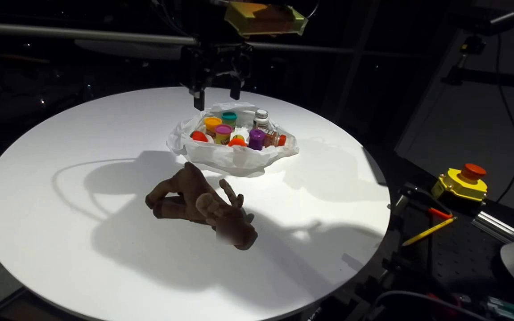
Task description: Remove the objects in the plastic and put them on the table
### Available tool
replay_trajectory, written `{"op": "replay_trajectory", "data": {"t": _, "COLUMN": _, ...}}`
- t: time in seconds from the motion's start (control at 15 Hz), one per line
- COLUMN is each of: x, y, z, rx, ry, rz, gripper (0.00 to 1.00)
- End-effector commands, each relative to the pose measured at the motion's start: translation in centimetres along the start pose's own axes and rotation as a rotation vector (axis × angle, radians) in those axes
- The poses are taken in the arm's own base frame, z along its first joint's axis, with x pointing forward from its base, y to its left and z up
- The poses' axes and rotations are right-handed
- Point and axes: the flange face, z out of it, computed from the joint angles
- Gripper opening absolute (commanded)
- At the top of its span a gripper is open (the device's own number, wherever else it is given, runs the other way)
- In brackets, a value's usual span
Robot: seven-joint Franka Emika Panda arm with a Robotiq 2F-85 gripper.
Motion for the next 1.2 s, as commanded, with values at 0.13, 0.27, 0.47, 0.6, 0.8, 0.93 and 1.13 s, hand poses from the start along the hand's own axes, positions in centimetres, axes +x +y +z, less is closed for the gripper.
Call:
{"op": "replay_trajectory", "data": {"t": 0.13, "x": 0.4, "y": 2.5, "z": 0.6, "rx": 0.015, "ry": -0.034, "rz": 0.025, "gripper": 1.0}}
{"op": "replay_trajectory", "data": {"t": 0.27, "x": 0.4, "y": 2.5, "z": 0.9, "rx": 0.013, "ry": -0.039, "rz": 0.025, "gripper": 1.0}}
{"op": "replay_trajectory", "data": {"t": 0.47, "x": 0.2, "y": 2.0, "z": 1.0, "rx": 0.014, "ry": -0.041, "rz": 0.018, "gripper": 1.0}}
{"op": "replay_trajectory", "data": {"t": 0.6, "x": 0.2, "y": 2.1, "z": 1.0, "rx": 0.014, "ry": -0.041, "rz": 0.018, "gripper": 1.0}}
{"op": "replay_trajectory", "data": {"t": 0.8, "x": 1.7, "y": 3.0, "z": 4.0, "rx": -0.038, "ry": -0.045, "rz": 0.003, "gripper": 1.0}}
{"op": "replay_trajectory", "data": {"t": 0.93, "x": 2.5, "y": 3.7, "z": 5.7, "rx": -0.053, "ry": -0.066, "rz": -0.002, "gripper": 1.0}}
{"op": "replay_trajectory", "data": {"t": 1.13, "x": 4.4, "y": 4.6, "z": 8.1, "rx": -0.052, "ry": -0.078, "rz": 0.001, "gripper": 1.0}}
